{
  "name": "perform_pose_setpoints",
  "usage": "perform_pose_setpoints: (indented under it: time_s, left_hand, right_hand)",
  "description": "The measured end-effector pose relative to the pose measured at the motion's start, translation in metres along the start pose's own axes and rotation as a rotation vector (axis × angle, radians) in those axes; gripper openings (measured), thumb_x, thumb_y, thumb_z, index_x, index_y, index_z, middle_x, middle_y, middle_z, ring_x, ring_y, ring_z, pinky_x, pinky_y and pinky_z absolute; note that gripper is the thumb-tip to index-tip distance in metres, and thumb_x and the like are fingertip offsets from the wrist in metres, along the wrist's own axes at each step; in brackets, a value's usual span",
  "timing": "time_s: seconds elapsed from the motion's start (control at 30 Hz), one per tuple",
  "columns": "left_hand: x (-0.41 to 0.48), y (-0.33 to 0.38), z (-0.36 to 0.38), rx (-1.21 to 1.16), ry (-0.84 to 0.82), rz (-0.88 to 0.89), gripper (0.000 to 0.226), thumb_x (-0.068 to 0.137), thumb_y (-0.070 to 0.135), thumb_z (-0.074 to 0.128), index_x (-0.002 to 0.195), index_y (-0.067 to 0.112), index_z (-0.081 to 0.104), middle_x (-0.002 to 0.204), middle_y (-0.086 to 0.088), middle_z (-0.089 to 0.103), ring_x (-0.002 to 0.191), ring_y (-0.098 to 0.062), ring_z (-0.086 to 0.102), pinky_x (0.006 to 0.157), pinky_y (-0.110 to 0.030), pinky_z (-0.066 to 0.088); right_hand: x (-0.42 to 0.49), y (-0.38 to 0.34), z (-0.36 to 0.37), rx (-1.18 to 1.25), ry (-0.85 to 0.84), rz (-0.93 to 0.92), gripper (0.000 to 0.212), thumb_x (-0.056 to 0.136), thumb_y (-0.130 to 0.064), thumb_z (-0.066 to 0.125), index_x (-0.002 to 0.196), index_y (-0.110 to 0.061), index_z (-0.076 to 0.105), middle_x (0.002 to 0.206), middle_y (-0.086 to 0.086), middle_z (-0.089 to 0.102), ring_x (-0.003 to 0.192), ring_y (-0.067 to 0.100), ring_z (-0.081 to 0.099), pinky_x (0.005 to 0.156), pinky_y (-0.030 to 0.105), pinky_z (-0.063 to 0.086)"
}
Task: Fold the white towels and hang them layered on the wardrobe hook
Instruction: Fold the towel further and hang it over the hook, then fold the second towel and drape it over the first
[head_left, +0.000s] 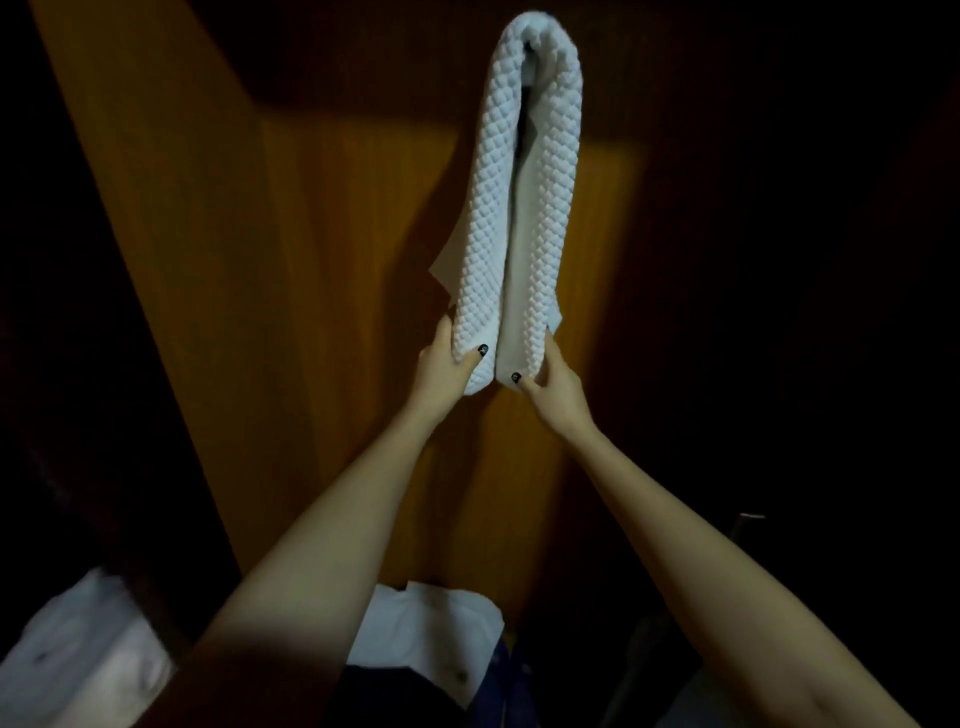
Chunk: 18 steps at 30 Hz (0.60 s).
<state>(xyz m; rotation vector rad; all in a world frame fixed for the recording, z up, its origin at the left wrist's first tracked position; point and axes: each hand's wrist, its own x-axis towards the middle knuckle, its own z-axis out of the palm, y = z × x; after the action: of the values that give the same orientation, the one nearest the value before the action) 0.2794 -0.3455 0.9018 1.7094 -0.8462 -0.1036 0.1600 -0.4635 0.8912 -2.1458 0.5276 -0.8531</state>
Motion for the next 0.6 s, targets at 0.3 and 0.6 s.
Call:
perform_pose_setpoints:
  time_s: [0.3, 0.6]
  left_hand:
    - [-0.181, -0.117, -0.018, 0.312, 0.029, -0.200, 0.058, 0.102, 0.022, 0.049, 0.154, 0.026, 0.024, 0.159, 0.001, 0.027, 0.145, -0.018, 0.027, 0.107, -0.025, 0.022]
    - [-0.484, -0.209, -0.042, 0.497, 0.025, -0.707, 0.055, 0.099, 0.018, 0.054, 0.149, 0.005, 0.034, 0.155, -0.016, 0.034, 0.143, -0.031, 0.032, 0.115, -0.034, 0.021]
  right_hand:
    - [-0.134, 0.044, 0.064, -0.087, -0.320, 0.169, 0.071, 0.098, -0.020, 0.059, 0.155, -0.009, 0.019, 0.160, 0.012, 0.025, 0.148, 0.025, 0.023, 0.115, 0.027, 0.020]
    - [-0.340, 0.099, 0.166, -0.266, -1.026, 0.186, 0.046, 0.098, -0.009, 0.054, 0.141, 0.003, 0.045, 0.140, 0.024, 0.051, 0.128, 0.039, 0.048, 0.105, 0.041, 0.038]
